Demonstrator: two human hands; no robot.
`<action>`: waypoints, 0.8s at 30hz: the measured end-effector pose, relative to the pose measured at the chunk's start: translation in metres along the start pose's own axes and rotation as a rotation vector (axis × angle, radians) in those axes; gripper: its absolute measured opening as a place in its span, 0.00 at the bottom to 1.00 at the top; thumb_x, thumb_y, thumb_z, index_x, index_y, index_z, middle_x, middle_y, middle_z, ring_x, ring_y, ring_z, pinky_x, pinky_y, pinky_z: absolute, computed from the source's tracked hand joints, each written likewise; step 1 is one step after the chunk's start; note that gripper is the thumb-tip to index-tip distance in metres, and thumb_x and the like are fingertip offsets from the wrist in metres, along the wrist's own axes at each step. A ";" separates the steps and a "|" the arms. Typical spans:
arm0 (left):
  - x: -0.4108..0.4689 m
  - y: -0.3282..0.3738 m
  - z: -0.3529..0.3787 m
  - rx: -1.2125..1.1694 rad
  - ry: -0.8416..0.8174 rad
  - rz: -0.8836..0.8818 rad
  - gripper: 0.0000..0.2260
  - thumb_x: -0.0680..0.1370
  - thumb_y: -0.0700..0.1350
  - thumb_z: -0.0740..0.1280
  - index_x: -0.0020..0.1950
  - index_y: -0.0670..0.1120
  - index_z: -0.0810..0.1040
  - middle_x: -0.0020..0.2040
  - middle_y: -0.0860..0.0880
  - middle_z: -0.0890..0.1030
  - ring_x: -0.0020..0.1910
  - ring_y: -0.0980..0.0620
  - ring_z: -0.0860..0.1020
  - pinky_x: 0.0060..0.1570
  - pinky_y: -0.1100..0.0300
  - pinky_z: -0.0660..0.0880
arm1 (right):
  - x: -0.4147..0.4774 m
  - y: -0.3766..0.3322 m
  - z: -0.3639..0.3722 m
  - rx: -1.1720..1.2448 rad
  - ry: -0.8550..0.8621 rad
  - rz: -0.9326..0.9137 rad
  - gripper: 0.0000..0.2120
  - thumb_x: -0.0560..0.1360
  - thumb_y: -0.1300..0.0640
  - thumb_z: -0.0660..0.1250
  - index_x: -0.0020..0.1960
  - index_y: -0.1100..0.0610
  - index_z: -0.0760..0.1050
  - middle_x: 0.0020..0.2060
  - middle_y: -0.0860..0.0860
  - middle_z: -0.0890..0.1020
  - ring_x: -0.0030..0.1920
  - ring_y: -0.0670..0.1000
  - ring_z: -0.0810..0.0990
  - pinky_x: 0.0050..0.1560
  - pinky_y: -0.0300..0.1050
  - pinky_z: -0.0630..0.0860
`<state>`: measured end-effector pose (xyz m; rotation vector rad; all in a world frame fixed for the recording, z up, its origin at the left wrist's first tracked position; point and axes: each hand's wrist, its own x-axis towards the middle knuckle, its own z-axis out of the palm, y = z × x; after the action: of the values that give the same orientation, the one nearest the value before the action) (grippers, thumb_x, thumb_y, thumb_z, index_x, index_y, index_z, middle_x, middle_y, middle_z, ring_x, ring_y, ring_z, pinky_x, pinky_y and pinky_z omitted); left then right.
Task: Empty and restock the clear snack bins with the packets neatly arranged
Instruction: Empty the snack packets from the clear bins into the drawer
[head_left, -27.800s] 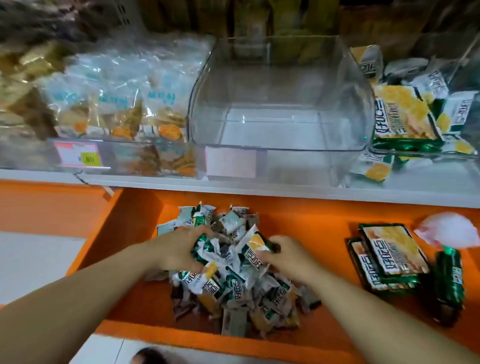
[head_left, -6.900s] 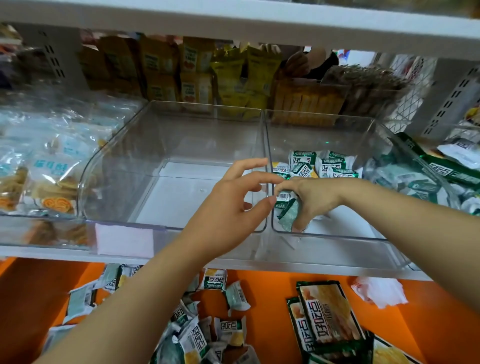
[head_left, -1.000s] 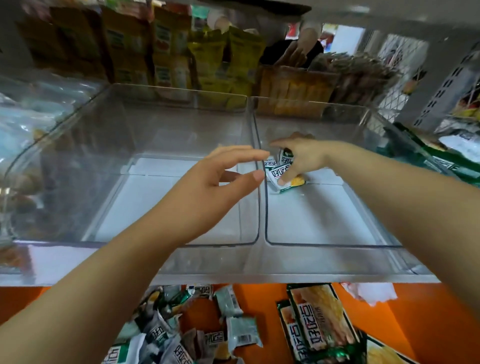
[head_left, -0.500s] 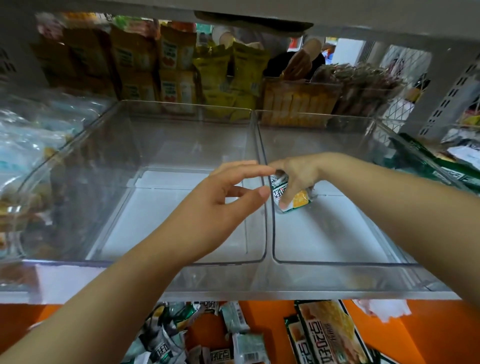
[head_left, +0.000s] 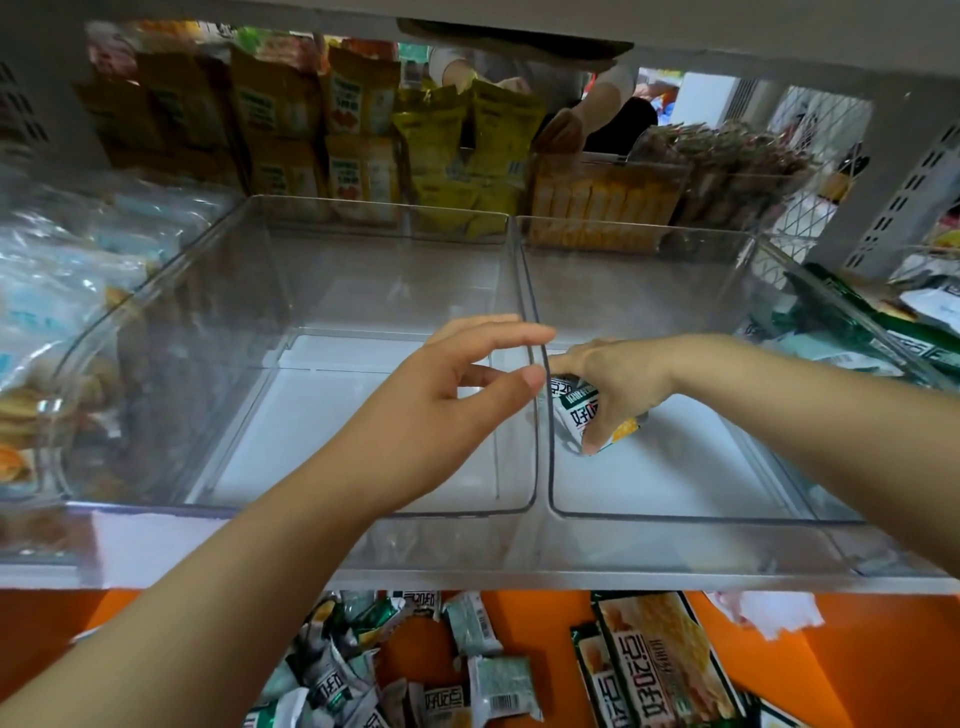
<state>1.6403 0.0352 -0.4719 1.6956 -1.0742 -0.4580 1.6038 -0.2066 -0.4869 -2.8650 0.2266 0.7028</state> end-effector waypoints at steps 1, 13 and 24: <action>0.000 0.000 0.000 0.001 -0.001 0.003 0.18 0.68 0.64 0.61 0.57 0.69 0.76 0.63 0.67 0.71 0.56 0.63 0.77 0.59 0.57 0.75 | -0.001 0.000 0.001 0.021 -0.004 -0.010 0.39 0.64 0.49 0.79 0.67 0.36 0.61 0.44 0.39 0.68 0.53 0.51 0.73 0.43 0.40 0.77; -0.003 0.003 0.000 0.054 0.010 0.050 0.16 0.71 0.62 0.59 0.58 0.68 0.73 0.63 0.67 0.70 0.52 0.69 0.75 0.52 0.73 0.73 | -0.019 0.006 0.008 0.094 0.038 -0.003 0.33 0.66 0.53 0.78 0.64 0.40 0.65 0.54 0.47 0.79 0.50 0.52 0.78 0.53 0.47 0.77; -0.042 0.010 -0.014 0.447 0.080 0.103 0.15 0.79 0.48 0.63 0.66 0.58 0.72 0.58 0.61 0.74 0.50 0.67 0.74 0.50 0.76 0.67 | -0.170 -0.053 -0.017 0.391 0.521 -0.093 0.32 0.67 0.50 0.76 0.66 0.38 0.64 0.58 0.43 0.76 0.53 0.47 0.79 0.53 0.45 0.76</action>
<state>1.6240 0.0770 -0.4656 2.0127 -1.2629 -0.0825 1.4725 -0.1406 -0.3843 -2.5944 0.2625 -0.1121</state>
